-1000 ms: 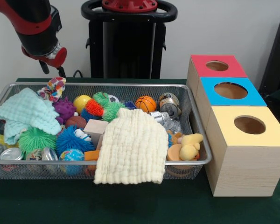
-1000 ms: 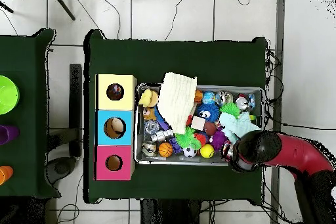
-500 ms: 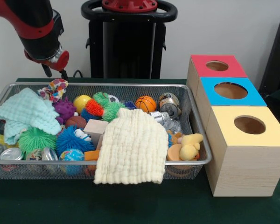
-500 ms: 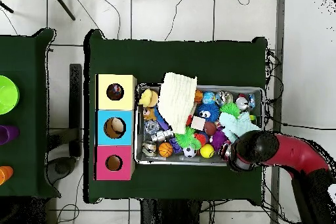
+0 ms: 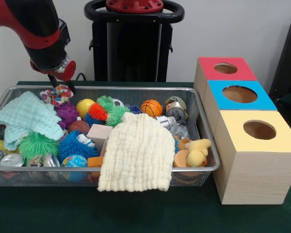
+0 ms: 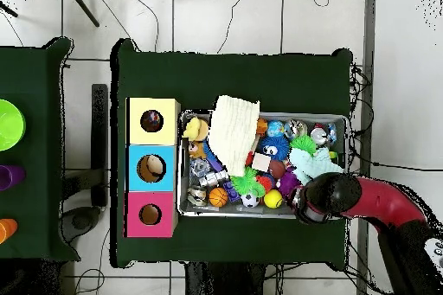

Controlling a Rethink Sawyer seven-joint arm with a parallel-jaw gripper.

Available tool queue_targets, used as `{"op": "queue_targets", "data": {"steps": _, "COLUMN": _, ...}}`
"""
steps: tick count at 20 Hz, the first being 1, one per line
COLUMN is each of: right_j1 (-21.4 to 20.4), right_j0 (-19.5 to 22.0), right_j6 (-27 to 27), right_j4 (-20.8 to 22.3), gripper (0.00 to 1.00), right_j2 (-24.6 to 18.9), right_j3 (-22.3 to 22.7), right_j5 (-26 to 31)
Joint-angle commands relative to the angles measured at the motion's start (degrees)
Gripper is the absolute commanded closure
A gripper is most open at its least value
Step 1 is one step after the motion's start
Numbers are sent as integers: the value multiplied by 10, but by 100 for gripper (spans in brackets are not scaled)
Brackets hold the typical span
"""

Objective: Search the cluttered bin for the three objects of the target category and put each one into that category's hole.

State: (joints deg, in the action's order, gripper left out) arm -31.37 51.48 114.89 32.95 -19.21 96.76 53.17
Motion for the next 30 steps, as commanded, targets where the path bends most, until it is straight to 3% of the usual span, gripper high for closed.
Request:
{"op": "queue_targets", "data": {"steps": 1, "right_j1": 24, "right_j0": 3, "right_j6": -51, "right_j4": 12, "gripper": 0, "right_j2": -23, "right_j3": -45, "right_j5": -47}}
{"op": "queue_targets", "data": {"steps": 21, "right_j1": 36, "right_j0": 24, "right_j6": -71, "right_j4": 25, "gripper": 0, "right_j2": -25, "right_j3": -46, "right_j5": -75}}
{"op": "queue_targets", "data": {"steps": 30, "right_j1": 33, "right_j0": 20, "right_j6": -68, "right_j4": 10, "gripper": 0, "right_j2": -28, "right_j3": -55, "right_j5": -56}}
